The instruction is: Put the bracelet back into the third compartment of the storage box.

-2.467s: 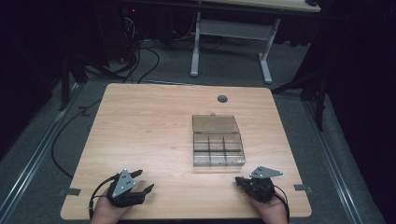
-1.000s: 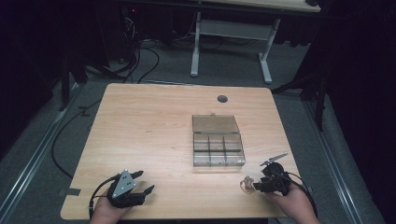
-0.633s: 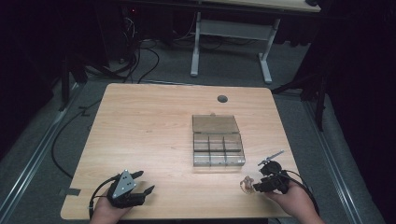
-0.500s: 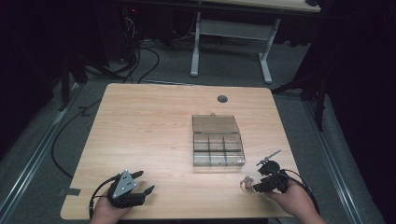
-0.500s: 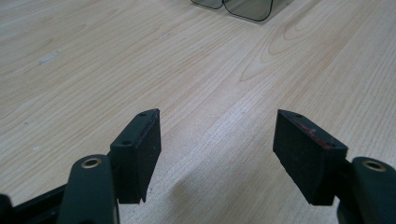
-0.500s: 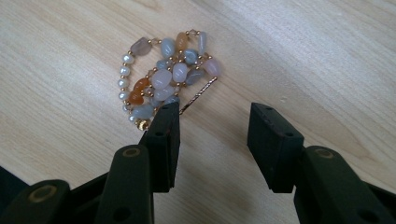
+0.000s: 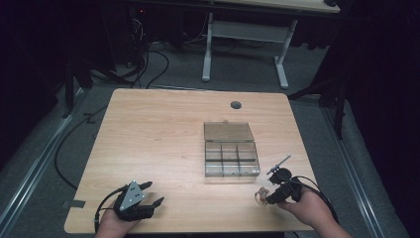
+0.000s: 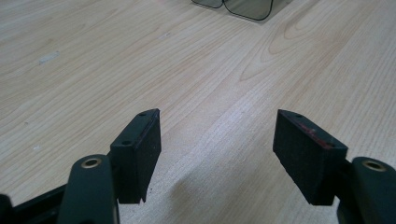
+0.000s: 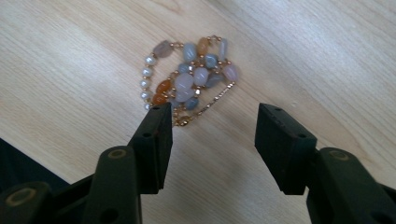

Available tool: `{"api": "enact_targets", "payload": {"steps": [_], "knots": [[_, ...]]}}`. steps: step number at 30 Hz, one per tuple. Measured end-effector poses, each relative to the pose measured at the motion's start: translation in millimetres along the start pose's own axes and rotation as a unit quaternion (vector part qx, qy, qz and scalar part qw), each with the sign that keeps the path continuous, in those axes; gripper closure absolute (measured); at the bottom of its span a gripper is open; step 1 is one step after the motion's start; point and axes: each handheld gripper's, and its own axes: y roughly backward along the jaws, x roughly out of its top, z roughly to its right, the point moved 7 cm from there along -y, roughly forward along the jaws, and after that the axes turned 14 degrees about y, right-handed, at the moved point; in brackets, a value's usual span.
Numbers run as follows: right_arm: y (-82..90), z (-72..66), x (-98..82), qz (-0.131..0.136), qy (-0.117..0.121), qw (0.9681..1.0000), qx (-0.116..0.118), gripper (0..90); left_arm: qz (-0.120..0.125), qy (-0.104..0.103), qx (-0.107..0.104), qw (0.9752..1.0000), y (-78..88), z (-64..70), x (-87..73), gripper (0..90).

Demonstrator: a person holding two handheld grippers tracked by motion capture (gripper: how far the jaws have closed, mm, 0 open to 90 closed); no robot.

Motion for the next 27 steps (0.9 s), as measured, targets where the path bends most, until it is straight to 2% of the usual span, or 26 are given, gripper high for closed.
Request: {"api": "enact_targets", "payload": {"steps": [8, 11, 17, 21, 22, 23, 27], "knots": [[-4.7, -8.2, 11.0, 0.003, 0.003, 1.0000, 0.007, 40.3, -0.001, 0.000, 0.001, 1.0000, -0.2, -0.1, -0.1, 33.0], [-9.4, -7.0, 15.3, 0.005, -0.007, 0.9999, 0.007, 35.9, -0.001, 0.000, 0.000, 1.0000, -0.2, 0.0, -0.1, 33.0], [-19.8, -2.3, 17.7, -0.003, -0.019, 0.9998, 0.004, 35.8, -0.001, -0.001, -0.001, 1.0000, -0.1, 0.1, -0.1, 33.0], [-20.4, -2.1, 18.4, -0.009, -0.006, 0.9998, -0.017, 49.0, -0.001, -0.001, -0.002, 1.0000, 0.0, 0.3, -0.1, 33.1], [-20.1, -1.1, 18.2, -0.009, 0.007, 0.9997, -0.024, 52.1, -0.001, -0.001, -0.001, 1.0000, -0.1, 0.3, -0.2, 33.1], [-19.9, -0.7, 18.2, -0.007, 0.016, 0.9995, -0.025, 54.5, -0.001, -0.001, -0.002, 1.0000, -0.1, 0.3, -0.2, 33.1], [-18.6, -3.0, 17.6, -0.006, 0.021, 0.9995, -0.024, 67.4, -0.002, -0.001, -0.001, 1.0000, -0.2, 0.3, -0.2, 33.1]]}}
